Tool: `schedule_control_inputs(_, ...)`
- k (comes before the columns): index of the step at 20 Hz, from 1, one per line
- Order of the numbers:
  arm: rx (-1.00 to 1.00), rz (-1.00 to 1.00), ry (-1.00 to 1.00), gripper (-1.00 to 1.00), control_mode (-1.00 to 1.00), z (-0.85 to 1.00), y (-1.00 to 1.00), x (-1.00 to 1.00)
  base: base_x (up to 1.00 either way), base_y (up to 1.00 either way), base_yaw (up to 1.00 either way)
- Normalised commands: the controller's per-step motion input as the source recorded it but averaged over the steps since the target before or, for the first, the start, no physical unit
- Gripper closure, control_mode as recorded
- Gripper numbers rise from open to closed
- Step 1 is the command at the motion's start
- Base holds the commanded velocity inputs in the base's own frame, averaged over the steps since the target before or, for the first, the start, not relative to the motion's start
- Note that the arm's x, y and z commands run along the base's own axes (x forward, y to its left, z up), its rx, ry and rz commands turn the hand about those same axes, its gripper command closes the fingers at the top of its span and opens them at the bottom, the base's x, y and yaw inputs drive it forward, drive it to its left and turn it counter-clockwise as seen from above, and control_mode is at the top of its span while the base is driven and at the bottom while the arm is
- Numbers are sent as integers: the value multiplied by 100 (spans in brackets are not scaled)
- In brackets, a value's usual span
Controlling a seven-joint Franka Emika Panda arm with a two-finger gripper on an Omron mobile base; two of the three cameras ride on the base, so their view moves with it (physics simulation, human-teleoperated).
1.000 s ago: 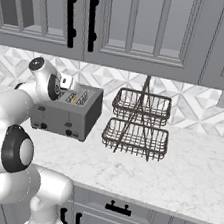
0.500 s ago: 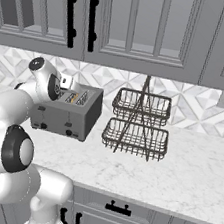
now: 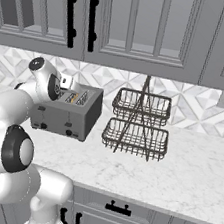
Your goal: Start the toaster. Once the lever pops up, take the bread to the plate on the dining counter.
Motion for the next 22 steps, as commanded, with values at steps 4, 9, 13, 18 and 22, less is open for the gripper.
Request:
schedule_control_inputs(4,0,0,0,-100,-100,0,0,0,0,0,0)
schedule_control_inputs(9,0,0,0,-100,-100,0,0,0,0,0,0)
schedule_control_inputs(13,0,0,0,-100,-100,0,0,0,0,0,0)
schedule_control_inputs(18,0,0,0,-100,-100,0,0,0,0,0,0)
schedule_control_inputs(22,0,0,0,-100,-100,0,0,0,0,0,0)
